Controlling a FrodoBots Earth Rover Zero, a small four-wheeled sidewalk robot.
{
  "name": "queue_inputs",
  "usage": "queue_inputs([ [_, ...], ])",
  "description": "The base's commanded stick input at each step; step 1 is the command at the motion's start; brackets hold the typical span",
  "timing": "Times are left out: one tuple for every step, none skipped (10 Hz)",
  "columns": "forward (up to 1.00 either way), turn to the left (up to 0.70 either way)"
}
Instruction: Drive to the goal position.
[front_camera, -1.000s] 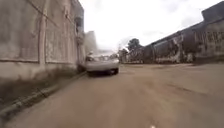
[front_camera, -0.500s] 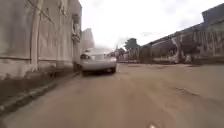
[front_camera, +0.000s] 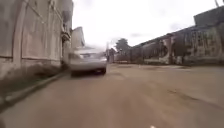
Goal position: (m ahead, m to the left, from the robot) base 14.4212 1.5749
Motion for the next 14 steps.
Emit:
queue_inputs([
  [0.50,0.00],
  [0.50,0.00],
  [0.50,0.00],
  [0.50,0.00],
  [0.50,0.00],
  [0.50,0.00],
  [0.50,0.00],
  [0.50,0.00],
  [0.50,0.00],
  [0.50,0.00],
  [0.50,0.00],
  [0.50,0.00],
  [0.50,-0.18],
  [0.50,-0.50],
])
